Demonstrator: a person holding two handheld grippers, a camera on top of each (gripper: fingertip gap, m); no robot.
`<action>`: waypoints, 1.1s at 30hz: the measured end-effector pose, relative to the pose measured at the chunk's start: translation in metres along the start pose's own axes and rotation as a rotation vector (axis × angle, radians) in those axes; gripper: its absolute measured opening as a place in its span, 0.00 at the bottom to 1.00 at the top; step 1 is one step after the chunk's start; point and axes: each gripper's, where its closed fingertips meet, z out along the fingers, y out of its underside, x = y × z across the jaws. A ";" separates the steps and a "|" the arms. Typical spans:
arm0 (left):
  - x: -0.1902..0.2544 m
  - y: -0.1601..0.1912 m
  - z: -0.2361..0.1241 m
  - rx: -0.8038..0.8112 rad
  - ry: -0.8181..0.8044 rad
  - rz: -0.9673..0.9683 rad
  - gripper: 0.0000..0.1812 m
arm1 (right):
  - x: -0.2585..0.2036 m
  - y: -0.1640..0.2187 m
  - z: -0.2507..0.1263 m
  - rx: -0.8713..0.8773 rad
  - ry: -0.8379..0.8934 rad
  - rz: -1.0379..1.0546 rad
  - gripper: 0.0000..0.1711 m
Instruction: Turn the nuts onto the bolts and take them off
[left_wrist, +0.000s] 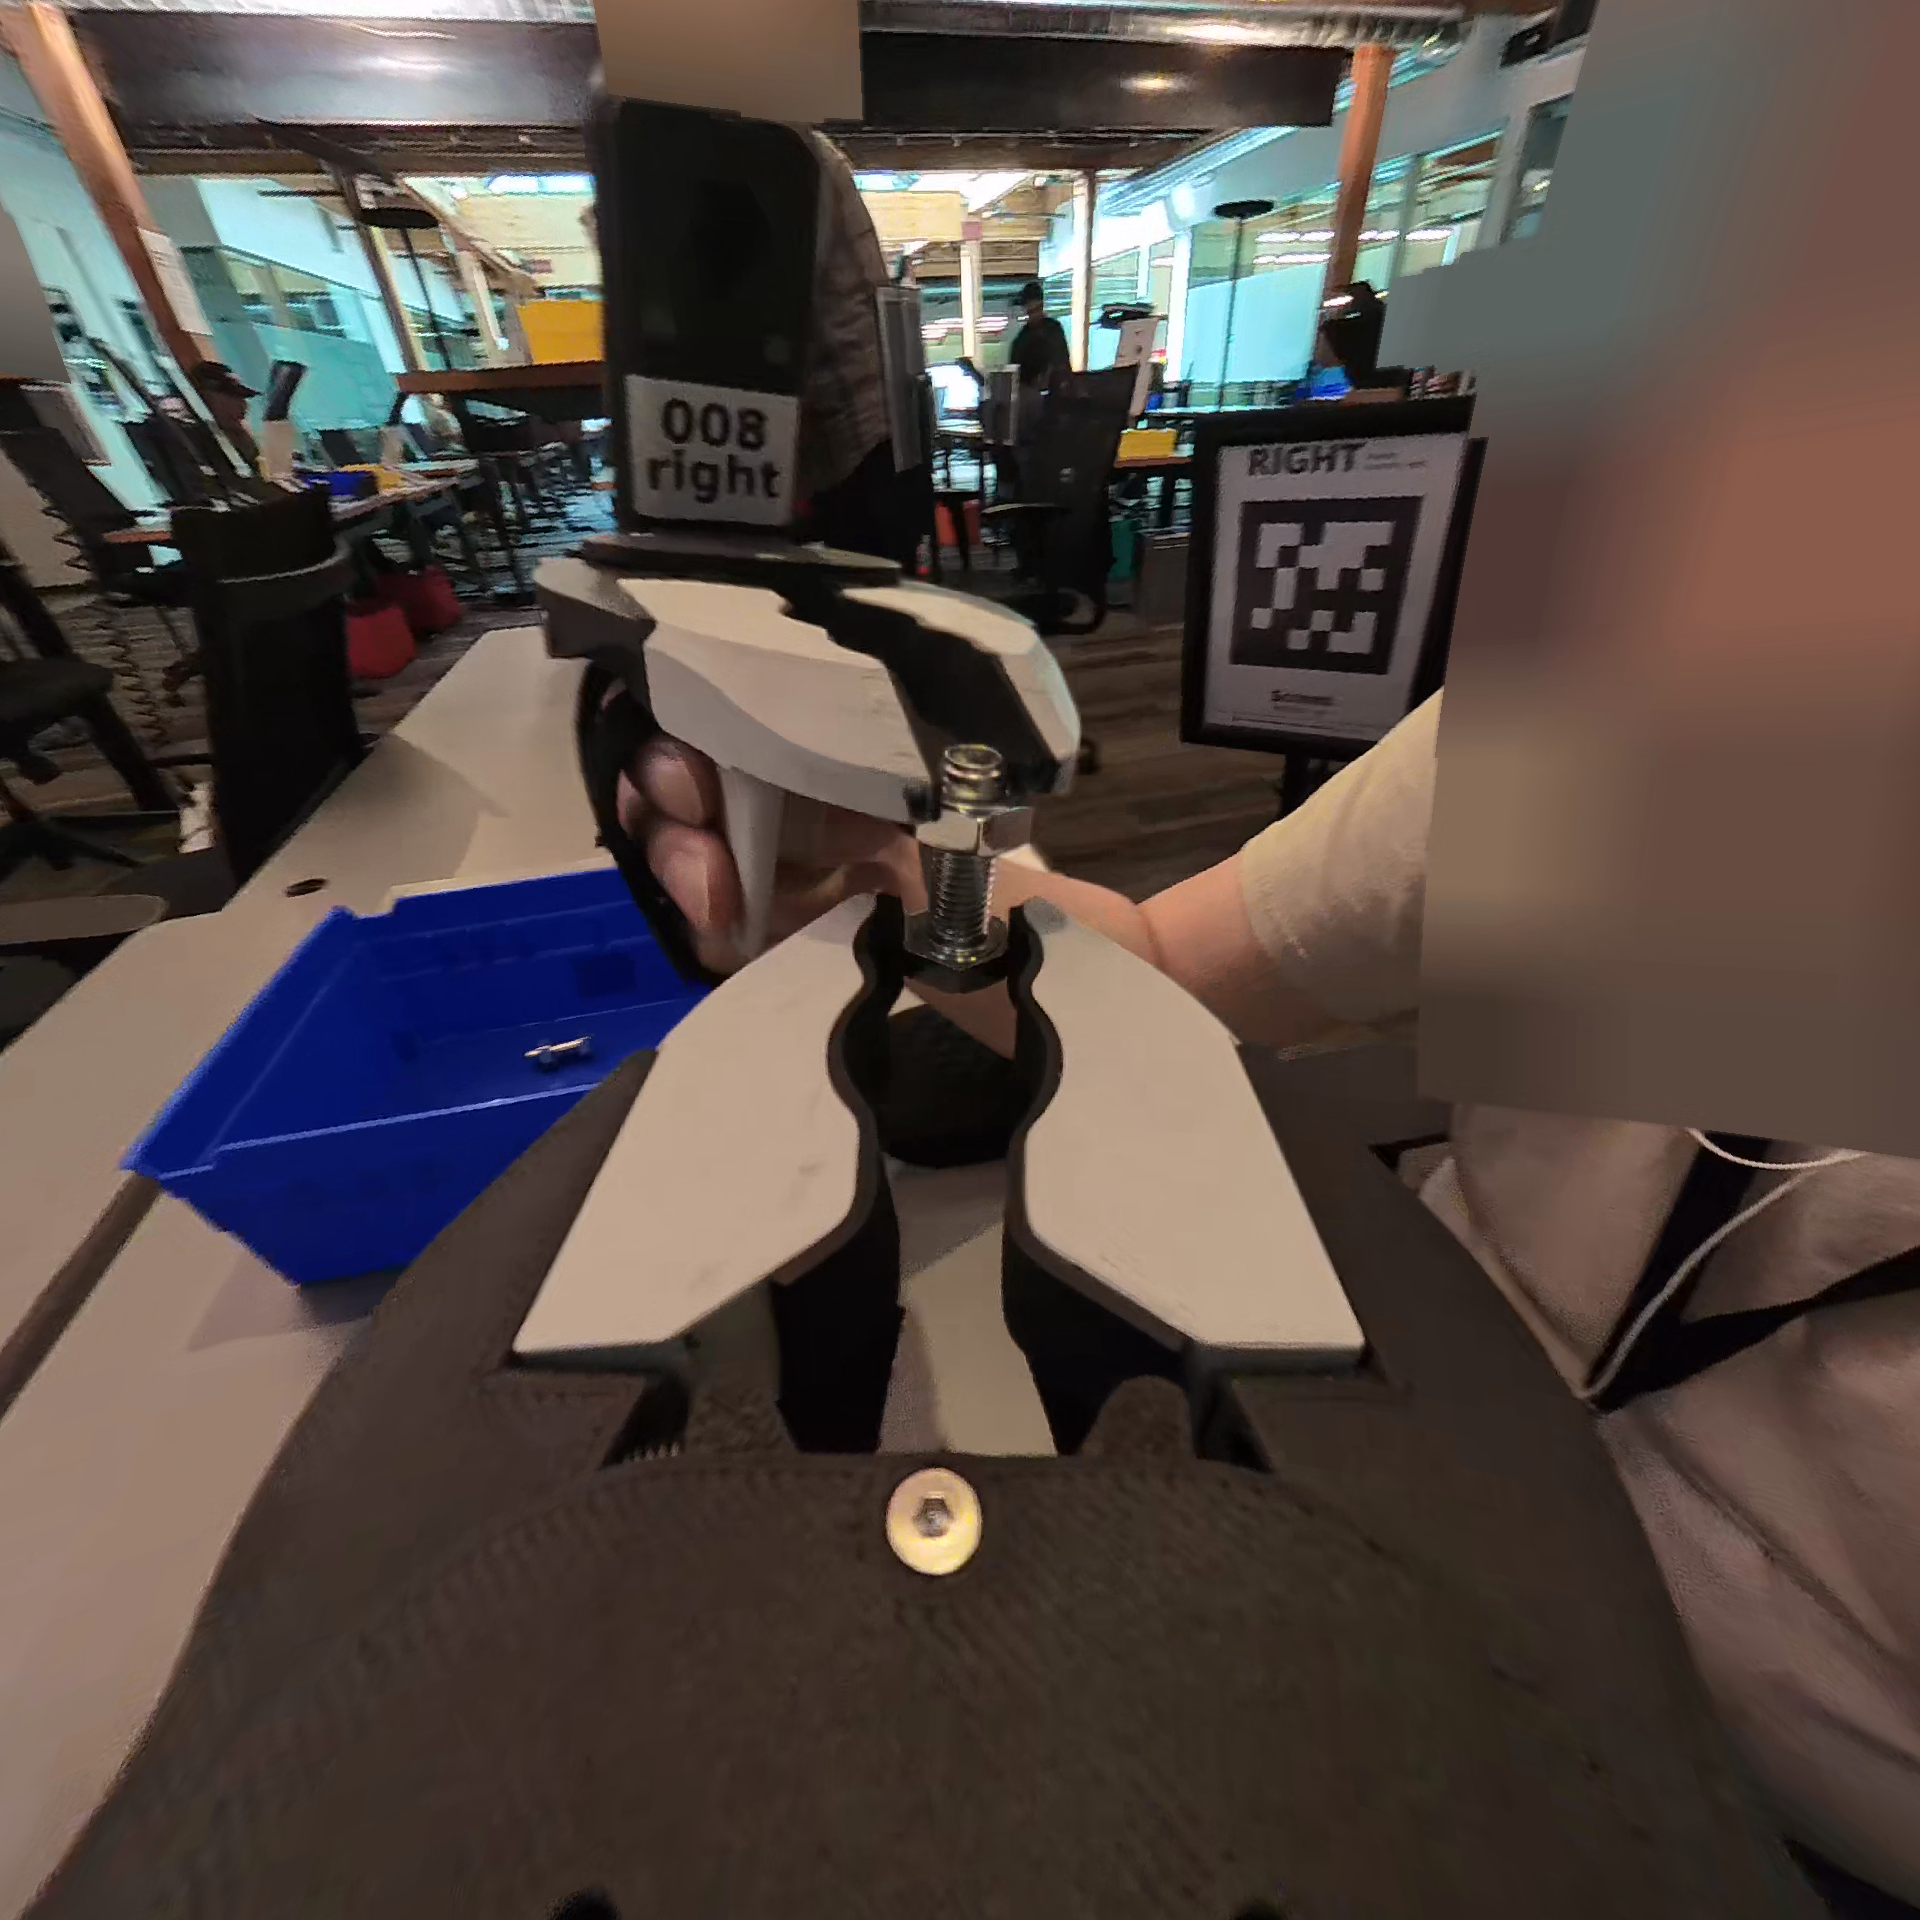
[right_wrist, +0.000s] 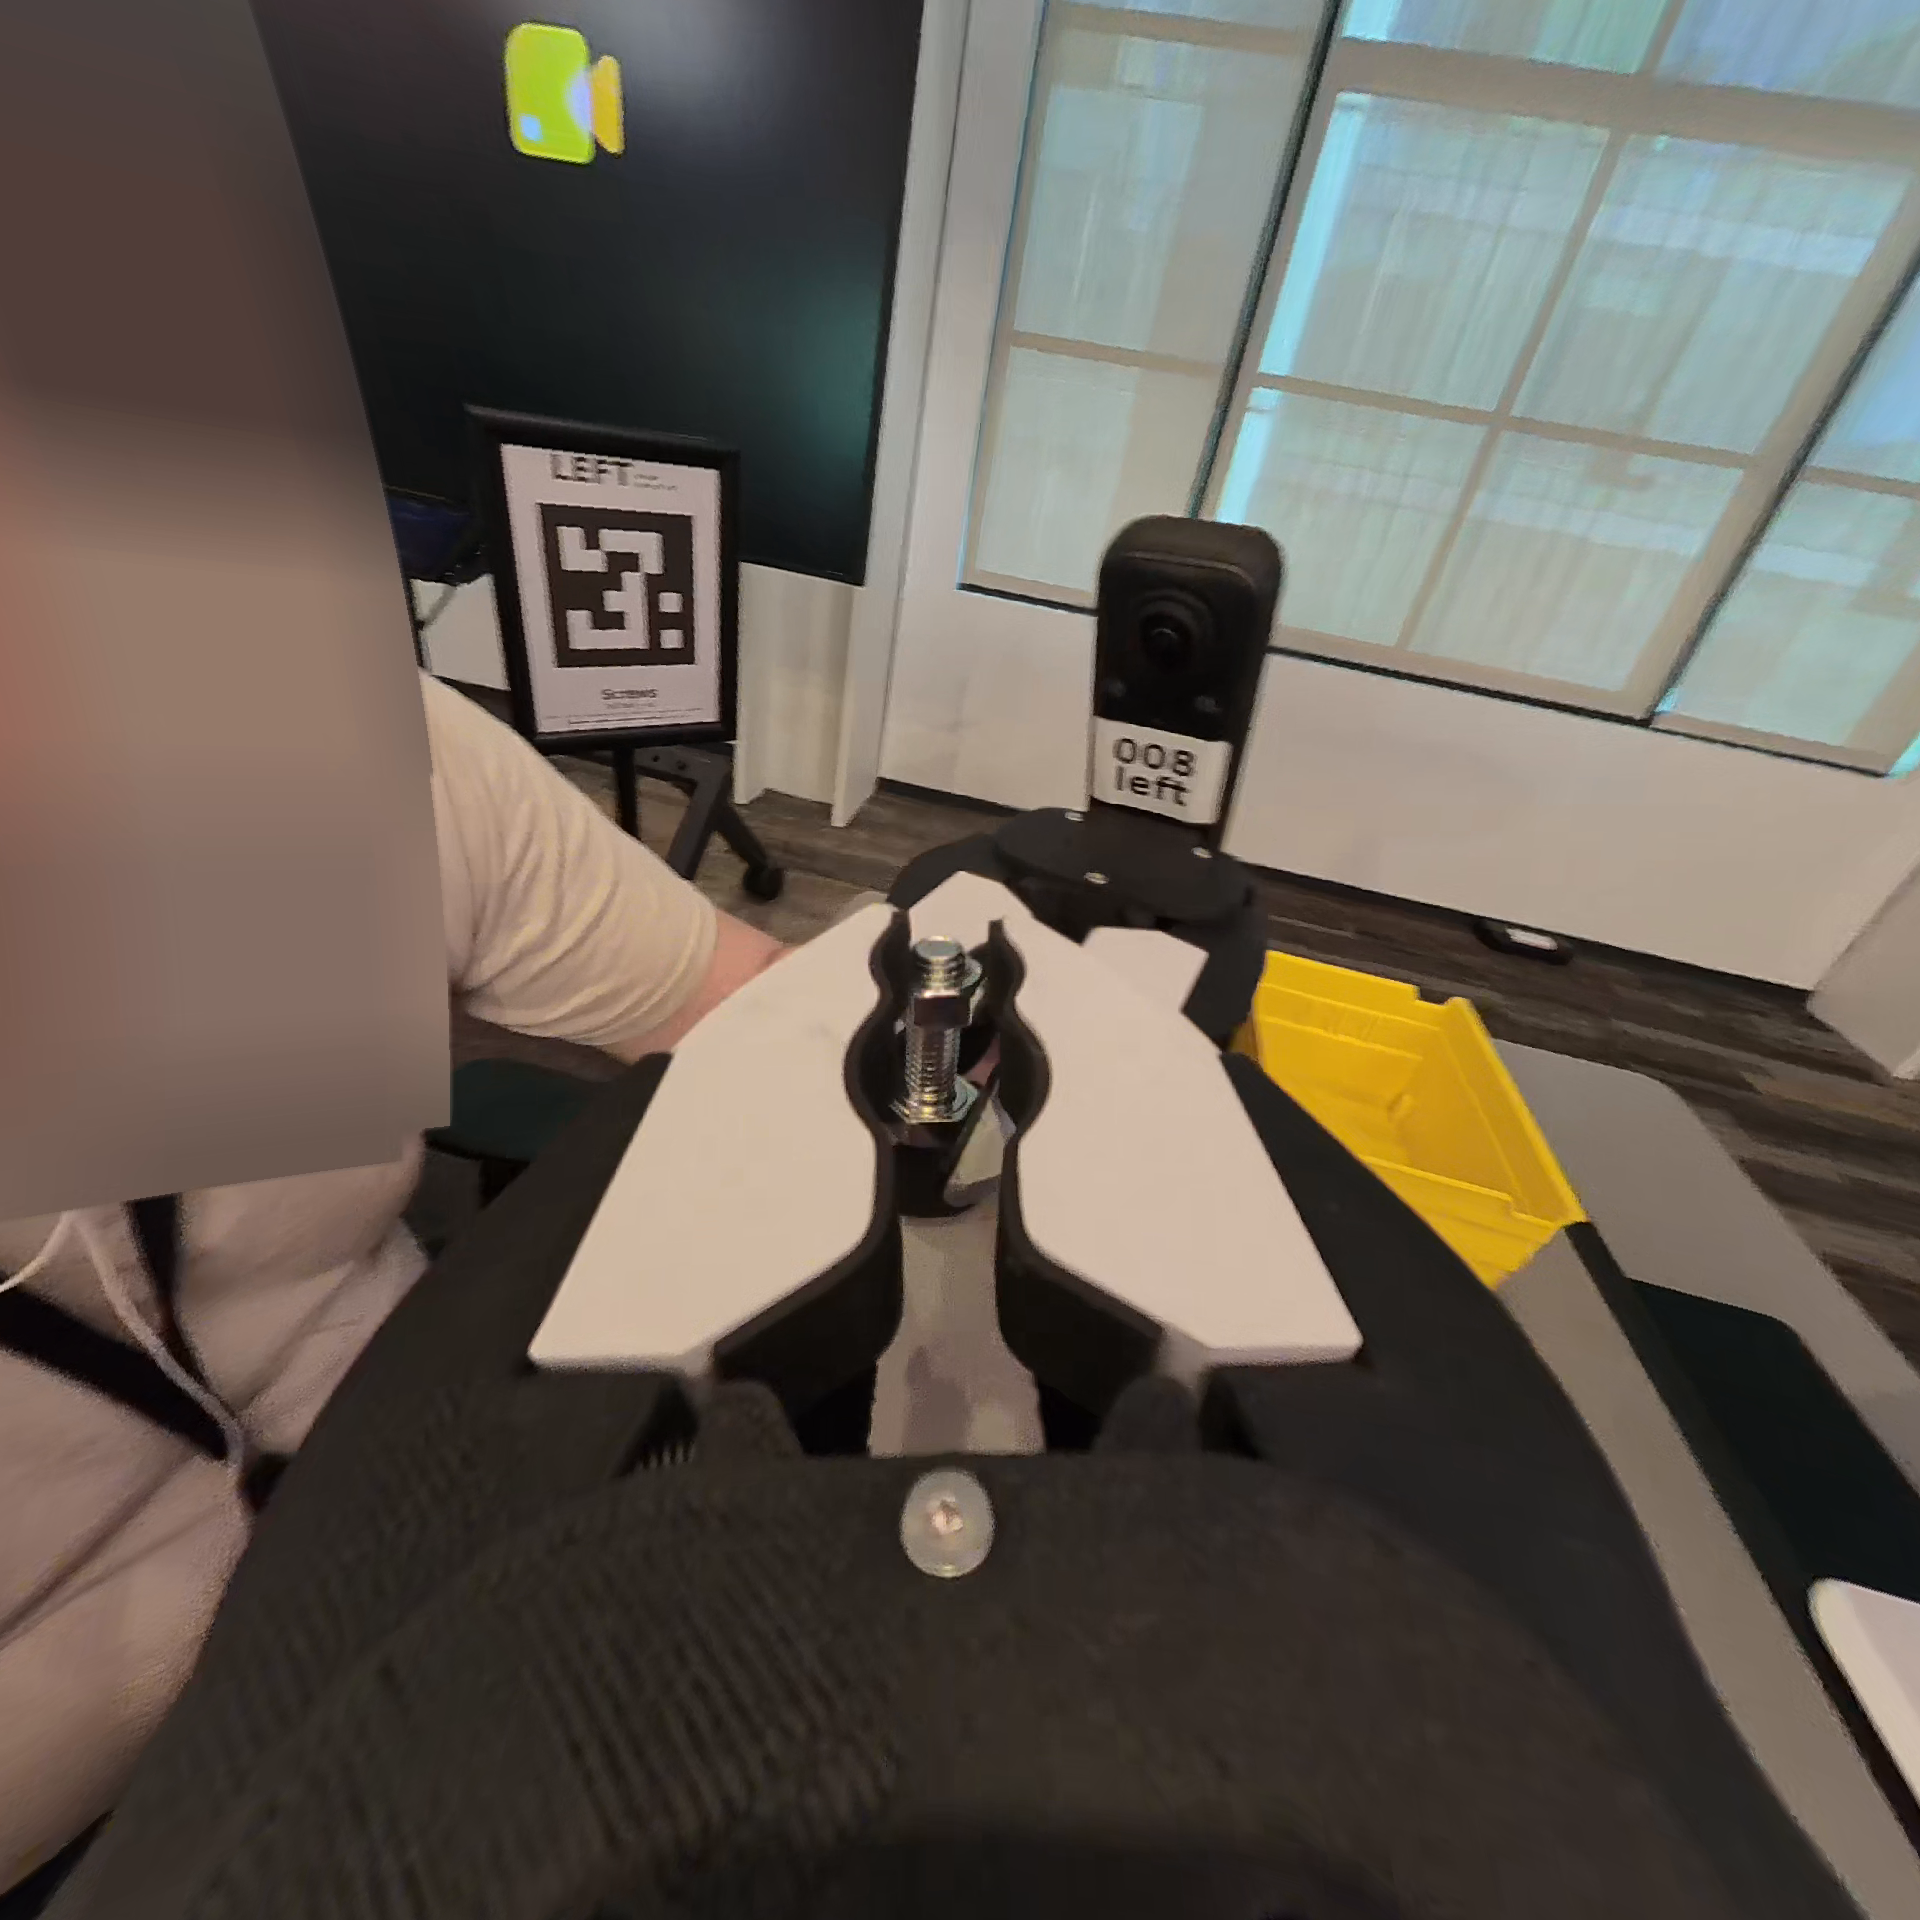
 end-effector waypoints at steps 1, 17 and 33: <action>-0.005 0.001 -0.002 -0.012 -0.041 0.015 0.10 | 0.005 -0.002 -0.001 0.011 0.039 -0.013 0.13; -0.051 -0.006 -0.033 0.000 -0.334 -0.012 0.10 | 0.017 0.006 -0.012 -0.089 0.163 -0.103 0.25; -0.055 -0.011 -0.041 0.041 -0.342 -0.087 0.10 | 0.031 0.000 -0.001 -0.104 0.337 -0.119 0.40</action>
